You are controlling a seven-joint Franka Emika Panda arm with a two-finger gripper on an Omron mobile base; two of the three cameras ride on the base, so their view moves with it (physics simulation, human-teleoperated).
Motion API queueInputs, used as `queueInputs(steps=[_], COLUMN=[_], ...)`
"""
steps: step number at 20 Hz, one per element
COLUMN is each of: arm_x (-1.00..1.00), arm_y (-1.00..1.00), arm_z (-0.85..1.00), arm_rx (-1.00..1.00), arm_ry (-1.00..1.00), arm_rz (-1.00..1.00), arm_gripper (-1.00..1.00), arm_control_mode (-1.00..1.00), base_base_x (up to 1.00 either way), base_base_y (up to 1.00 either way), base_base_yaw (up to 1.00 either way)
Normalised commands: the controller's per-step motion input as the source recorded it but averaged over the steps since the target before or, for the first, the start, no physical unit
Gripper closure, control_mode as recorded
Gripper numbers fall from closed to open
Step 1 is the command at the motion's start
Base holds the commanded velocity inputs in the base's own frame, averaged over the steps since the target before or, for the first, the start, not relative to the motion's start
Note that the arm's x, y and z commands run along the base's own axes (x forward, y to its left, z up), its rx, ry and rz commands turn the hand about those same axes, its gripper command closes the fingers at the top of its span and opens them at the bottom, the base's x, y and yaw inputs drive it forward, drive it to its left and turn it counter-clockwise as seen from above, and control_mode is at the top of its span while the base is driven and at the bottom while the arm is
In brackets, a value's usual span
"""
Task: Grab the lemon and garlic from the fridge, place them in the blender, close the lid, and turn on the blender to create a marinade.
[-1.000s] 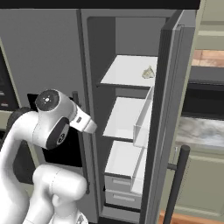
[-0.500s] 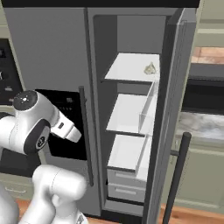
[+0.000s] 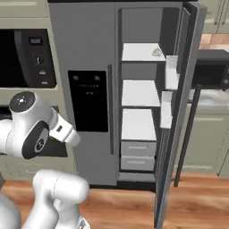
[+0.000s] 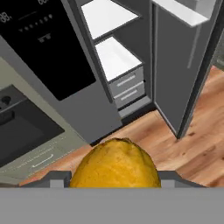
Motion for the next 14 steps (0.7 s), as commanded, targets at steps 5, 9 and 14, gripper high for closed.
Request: queueInputs(steps=[5,9,14], arm_x=[0.00,0.00,0.00], arm_y=[0.00,0.00,0.00], arm_z=[0.00,0.00,0.00], arm_rx=[0.00,0.00,0.00], arm_ry=[0.00,0.00,0.00], arm_rz=[0.00,0.00,0.00], arm_gripper=[1.00,1.00,1.00], arm_control_mode=[1.00,1.00,1.00], base_base_x=[-1.00,-1.00,-0.79], base_base_y=[0.33,0.01,0.00], base_base_yaw=[-0.43,-0.62,-0.76])
